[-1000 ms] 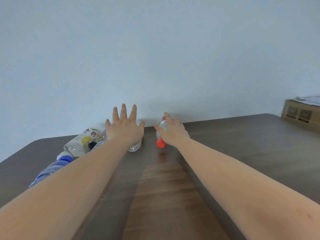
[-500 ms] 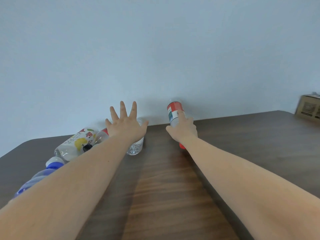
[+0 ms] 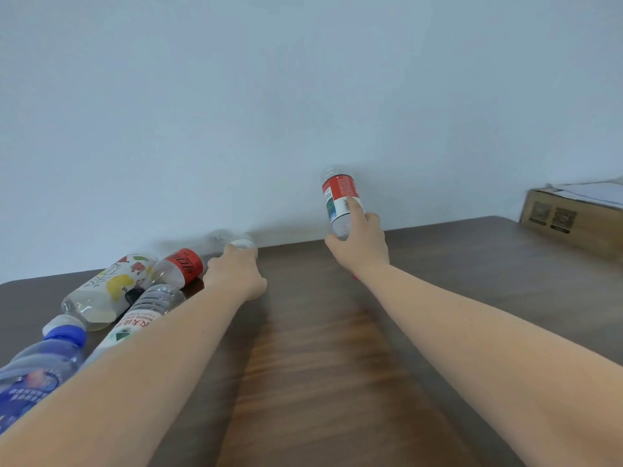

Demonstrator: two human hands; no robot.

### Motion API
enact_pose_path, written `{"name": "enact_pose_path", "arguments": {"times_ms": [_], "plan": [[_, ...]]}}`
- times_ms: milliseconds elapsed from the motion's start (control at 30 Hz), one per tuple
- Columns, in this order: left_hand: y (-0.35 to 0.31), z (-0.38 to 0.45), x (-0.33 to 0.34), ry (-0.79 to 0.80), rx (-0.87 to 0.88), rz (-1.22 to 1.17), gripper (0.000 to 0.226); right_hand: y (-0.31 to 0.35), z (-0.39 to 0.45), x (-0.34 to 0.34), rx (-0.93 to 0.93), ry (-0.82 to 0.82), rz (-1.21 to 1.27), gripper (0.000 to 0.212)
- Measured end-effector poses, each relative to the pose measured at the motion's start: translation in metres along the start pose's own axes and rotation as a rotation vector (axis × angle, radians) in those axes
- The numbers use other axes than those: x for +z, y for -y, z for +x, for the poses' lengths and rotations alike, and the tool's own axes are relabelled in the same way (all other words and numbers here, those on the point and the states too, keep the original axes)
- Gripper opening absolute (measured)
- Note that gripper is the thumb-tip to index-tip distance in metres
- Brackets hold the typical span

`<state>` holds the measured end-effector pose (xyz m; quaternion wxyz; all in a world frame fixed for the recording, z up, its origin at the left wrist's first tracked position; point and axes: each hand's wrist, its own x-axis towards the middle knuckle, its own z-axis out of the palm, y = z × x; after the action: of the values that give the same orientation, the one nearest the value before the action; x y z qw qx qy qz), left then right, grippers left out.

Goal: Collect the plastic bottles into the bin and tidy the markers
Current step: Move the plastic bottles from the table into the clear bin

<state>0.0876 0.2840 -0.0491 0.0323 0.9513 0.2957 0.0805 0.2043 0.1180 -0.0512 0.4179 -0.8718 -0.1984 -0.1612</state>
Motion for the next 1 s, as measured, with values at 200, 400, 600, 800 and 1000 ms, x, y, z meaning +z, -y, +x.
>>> {"name": "enact_pose_path", "arguments": {"times_ms": [200, 400, 600, 800, 1000], "plan": [[-0.048, -0.023, -0.030, -0.300, 0.138, -0.222, 0.063, -0.007, -0.001, -0.071, -0.008, -0.139, -0.037, 0.076], [-0.126, -0.055, -0.063, -0.393, 0.290, -0.349, 0.066, -0.032, -0.020, -0.166, 0.001, -0.307, -0.074, 0.075], [-0.216, -0.103, -0.084, -0.399, 0.446, -0.401, 0.066, -0.066, -0.048, -0.276, 0.046, -0.443, -0.145, 0.075], [-0.306, -0.156, -0.095, -0.401, 0.615, -0.434, 0.066, -0.116, -0.089, -0.375, 0.133, -0.548, -0.212, 0.075], [-0.393, -0.214, -0.097, -0.380, 0.784, -0.457, 0.067, -0.171, -0.137, -0.454, 0.259, -0.625, -0.276, 0.074]]}}
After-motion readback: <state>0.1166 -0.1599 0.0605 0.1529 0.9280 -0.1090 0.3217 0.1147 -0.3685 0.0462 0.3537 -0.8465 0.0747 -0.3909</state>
